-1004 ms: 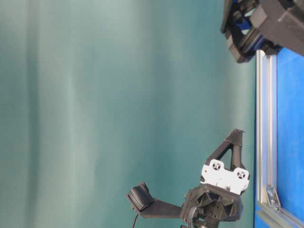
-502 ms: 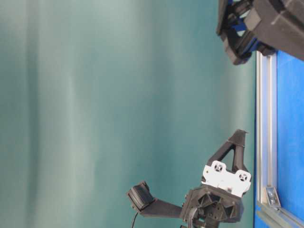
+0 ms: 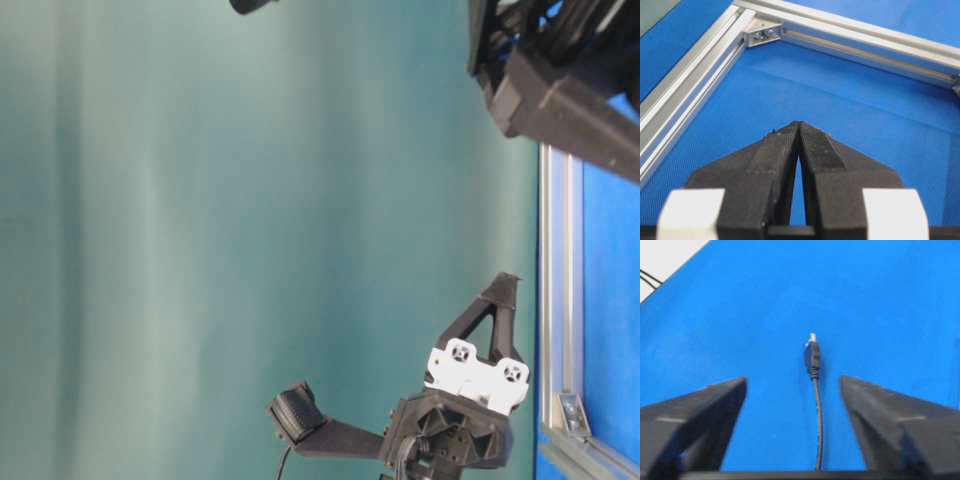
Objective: Insert the wire through the string loop located on the left side.
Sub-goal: 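Open the right gripper and lower it over the black USB cable near its plug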
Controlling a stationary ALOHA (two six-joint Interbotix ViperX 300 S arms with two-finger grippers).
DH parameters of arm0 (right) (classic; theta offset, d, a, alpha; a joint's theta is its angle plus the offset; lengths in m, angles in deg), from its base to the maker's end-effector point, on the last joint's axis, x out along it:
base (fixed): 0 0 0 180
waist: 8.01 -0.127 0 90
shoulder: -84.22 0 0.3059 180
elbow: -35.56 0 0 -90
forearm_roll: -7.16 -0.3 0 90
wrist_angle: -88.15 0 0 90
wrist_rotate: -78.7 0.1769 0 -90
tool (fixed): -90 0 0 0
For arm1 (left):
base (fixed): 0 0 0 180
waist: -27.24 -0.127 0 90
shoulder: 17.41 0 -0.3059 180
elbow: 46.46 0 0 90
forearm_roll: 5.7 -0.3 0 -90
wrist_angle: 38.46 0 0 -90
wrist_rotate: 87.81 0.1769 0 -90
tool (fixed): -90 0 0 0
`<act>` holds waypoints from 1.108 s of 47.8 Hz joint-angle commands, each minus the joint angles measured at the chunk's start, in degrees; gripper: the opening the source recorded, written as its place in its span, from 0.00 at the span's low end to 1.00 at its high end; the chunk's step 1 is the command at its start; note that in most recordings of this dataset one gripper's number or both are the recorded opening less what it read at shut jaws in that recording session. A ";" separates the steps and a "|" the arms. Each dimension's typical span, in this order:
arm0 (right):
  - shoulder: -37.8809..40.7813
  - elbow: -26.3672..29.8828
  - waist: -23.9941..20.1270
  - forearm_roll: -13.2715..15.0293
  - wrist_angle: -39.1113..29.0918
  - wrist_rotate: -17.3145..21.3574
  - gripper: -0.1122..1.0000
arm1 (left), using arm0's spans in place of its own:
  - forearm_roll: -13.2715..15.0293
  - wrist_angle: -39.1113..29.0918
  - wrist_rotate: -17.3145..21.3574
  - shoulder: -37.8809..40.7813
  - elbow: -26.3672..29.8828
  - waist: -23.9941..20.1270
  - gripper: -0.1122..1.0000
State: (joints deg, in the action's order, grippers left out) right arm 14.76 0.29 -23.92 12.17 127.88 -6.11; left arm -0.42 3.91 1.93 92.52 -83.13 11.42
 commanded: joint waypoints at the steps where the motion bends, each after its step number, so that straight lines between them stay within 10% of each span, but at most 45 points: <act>1: -1.93 0.97 -0.09 -0.79 0.00 0.09 0.91 | -0.18 0.26 0.09 -1.85 0.44 0.09 0.10; 53: 14.15 10.46 0.97 -4.31 2.55 0.18 0.85 | -0.18 -0.62 -0.09 -1.85 0.35 0.09 0.10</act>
State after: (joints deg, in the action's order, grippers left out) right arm 29.96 9.70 -22.95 8.04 129.55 -6.03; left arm -0.42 3.03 1.93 92.61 -83.22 11.42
